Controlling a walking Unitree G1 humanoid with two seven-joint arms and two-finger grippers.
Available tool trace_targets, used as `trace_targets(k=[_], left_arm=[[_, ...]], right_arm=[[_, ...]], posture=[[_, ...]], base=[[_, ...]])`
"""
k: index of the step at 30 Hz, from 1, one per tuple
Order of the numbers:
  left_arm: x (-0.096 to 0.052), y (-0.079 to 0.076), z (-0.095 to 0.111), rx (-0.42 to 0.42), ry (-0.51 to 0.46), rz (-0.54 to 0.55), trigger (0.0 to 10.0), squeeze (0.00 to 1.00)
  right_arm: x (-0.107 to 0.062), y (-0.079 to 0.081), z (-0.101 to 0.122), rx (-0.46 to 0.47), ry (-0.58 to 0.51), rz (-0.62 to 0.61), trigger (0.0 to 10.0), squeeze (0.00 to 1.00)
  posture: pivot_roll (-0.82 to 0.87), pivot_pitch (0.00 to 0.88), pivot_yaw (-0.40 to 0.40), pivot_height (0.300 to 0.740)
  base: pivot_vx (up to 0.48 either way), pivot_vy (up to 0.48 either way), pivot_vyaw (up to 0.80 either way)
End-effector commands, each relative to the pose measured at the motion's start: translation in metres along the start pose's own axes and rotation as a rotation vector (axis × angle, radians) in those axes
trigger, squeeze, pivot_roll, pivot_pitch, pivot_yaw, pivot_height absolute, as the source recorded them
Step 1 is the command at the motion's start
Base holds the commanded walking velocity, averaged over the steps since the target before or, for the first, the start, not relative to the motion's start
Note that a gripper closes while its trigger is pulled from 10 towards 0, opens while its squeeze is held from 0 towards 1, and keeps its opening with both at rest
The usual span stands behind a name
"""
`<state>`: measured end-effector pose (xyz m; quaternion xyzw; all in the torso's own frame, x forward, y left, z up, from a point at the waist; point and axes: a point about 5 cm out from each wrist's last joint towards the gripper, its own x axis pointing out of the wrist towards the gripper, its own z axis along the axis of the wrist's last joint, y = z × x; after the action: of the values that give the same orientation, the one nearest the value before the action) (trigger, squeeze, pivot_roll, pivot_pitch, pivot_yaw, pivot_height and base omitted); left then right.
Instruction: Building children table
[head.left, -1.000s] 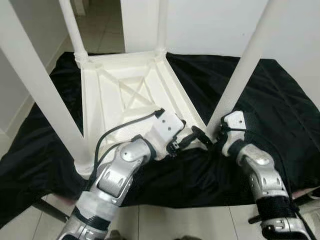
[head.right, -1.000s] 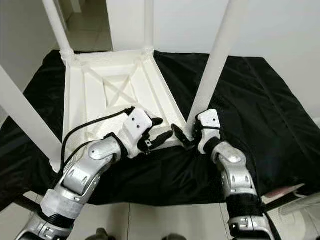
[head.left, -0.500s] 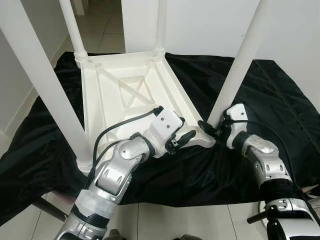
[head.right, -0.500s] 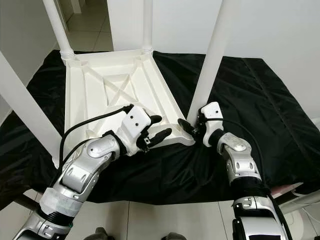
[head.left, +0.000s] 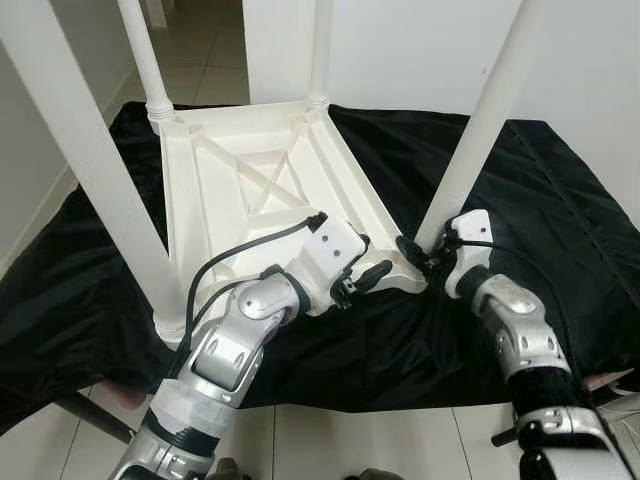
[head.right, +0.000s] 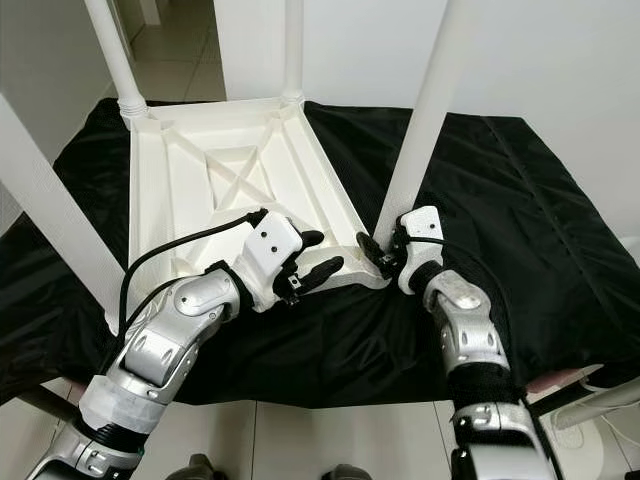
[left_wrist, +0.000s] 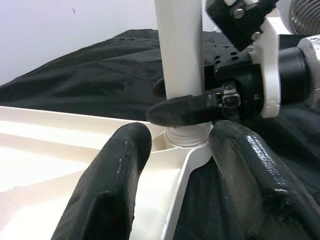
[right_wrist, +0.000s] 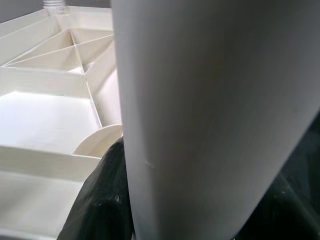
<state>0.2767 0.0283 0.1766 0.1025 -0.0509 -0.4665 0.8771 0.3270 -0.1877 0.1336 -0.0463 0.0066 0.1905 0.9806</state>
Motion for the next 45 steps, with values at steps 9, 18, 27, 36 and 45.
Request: trace_targets(k=[9, 18, 27, 36, 45], left_arm=[[0.001, 0.001, 0.003, -0.003, -0.011, 0.019, 10.0, 0.00], [0.002, 0.000, 0.004, -0.006, -0.013, 0.014, 10.0, 0.00], [0.003, 0.000, 0.005, -0.003, -0.013, 0.012, 10.0, 0.00], [0.002, -0.002, 0.005, -0.010, -0.013, 0.010, 10.0, 0.00], [0.008, -0.002, 0.008, -0.008, -0.029, -0.005, 10.0, 0.00]], right_arm=[[-0.014, 0.028, -0.024, 0.098, 0.090, -0.397, 10.0, 0.00], [-0.017, 0.052, -0.023, 0.132, 0.097, -0.593, 10.0, 0.00], [-0.017, 0.055, -0.010, 0.169, 0.025, -0.518, 10.0, 1.00], [-0.025, 0.039, -0.005, 0.136, -0.038, -0.292, 10.0, 0.00], [-0.025, 0.011, -0.001, -0.029, -0.040, 0.019, 10.0, 0.00]], posture=[[-0.03, 0.015, -0.022, 0.740], [-0.03, 0.021, -0.018, 0.740], [-0.03, 0.027, -0.015, 0.740], [-0.04, 0.033, -0.024, 0.740], [-0.06, 0.013, -0.019, 0.740]], base=[[0.000, 0.000, 0.00], [0.000, 0.000, 0.00], [0.000, 0.000, 0.00], [0.000, 0.000, 0.00], [0.000, 0.000, 0.00]])
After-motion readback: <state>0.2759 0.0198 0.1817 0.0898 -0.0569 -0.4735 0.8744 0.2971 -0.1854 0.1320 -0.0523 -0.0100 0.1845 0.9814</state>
